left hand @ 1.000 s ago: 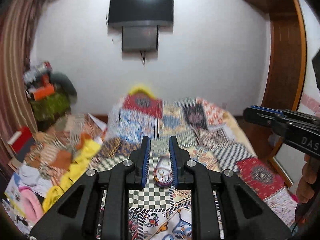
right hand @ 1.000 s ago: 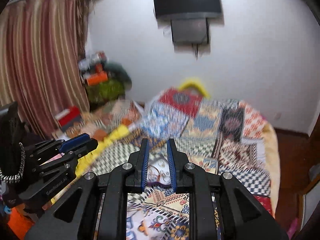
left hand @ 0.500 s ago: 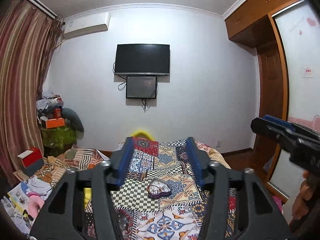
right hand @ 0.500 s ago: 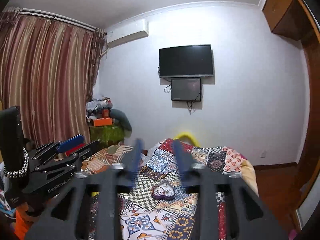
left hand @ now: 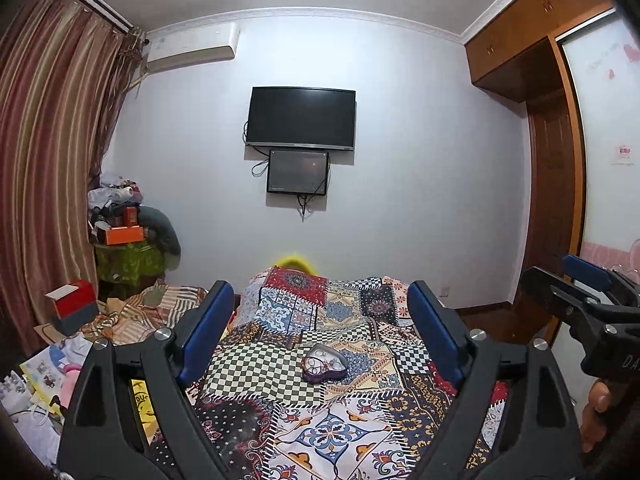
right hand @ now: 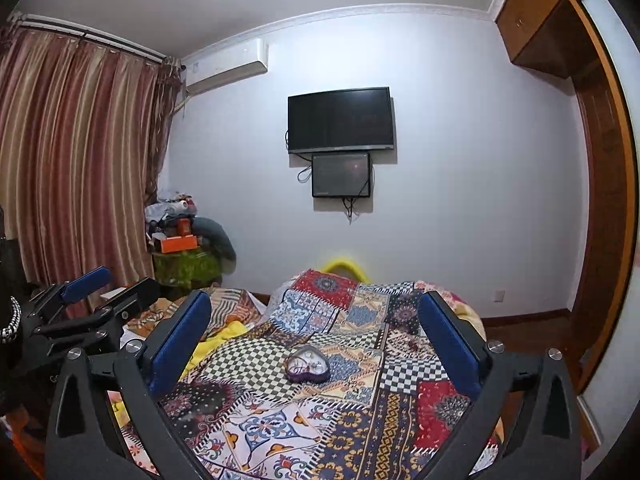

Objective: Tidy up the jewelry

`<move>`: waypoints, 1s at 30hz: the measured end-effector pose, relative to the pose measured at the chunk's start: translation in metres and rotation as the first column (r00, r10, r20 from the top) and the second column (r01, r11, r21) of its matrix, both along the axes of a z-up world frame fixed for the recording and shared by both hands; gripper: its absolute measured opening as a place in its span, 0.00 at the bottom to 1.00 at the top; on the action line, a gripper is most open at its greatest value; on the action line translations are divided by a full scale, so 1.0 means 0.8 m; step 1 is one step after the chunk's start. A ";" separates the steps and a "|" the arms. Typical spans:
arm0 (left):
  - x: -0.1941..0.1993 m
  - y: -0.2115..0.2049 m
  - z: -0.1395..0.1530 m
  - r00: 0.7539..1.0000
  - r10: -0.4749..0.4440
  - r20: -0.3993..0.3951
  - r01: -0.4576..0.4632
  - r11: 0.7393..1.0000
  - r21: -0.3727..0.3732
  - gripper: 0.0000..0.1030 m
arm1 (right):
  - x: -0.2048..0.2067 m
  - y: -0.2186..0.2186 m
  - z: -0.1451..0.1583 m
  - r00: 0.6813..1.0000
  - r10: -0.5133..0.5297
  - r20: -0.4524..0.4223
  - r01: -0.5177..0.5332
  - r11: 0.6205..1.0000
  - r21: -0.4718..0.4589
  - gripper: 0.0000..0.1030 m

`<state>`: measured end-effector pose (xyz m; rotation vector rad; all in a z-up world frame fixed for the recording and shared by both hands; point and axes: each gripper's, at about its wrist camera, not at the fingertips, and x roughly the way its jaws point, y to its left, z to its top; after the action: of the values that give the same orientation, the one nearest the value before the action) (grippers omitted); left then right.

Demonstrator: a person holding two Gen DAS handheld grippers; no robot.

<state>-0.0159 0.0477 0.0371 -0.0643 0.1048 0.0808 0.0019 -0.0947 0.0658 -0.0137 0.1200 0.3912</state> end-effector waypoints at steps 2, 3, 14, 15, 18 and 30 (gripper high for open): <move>0.000 -0.001 -0.002 1.000 0.003 -0.005 -0.003 1.000 0.003 0.85 | 0.002 0.000 0.001 1.000 -0.001 -0.005 0.001 1.000 -0.001 1.00; 0.000 -0.004 -0.003 1.000 0.005 -0.007 -0.005 1.000 0.004 0.85 | -0.002 -0.002 -0.002 1.000 -0.001 -0.005 0.001 1.000 -0.002 1.00; 0.006 -0.002 -0.008 1.000 0.003 -0.024 -0.003 1.000 -0.007 0.85 | -0.010 -0.009 -0.012 0.999 0.004 -0.032 -0.004 1.000 -0.008 1.00; 0.005 -0.002 -0.009 1.000 0.002 -0.025 -0.002 1.000 -0.007 0.85 | -0.010 -0.009 -0.013 0.999 0.003 -0.035 -0.003 1.000 -0.007 1.00; 0.006 -0.002 -0.010 1.000 0.002 -0.028 -0.002 1.000 -0.005 0.85 | -0.010 -0.012 -0.014 0.999 0.005 -0.042 -0.005 1.000 -0.005 1.00; 0.009 -0.005 -0.012 0.999 -0.007 -0.035 0.007 1.000 -0.001 0.85 | -0.010 -0.020 -0.011 0.998 0.008 -0.061 -0.008 1.000 0.005 1.00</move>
<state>-0.0088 0.0439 0.0271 -0.0634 0.1399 0.0745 -0.0061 -0.1105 0.0573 0.0024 0.1793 0.3998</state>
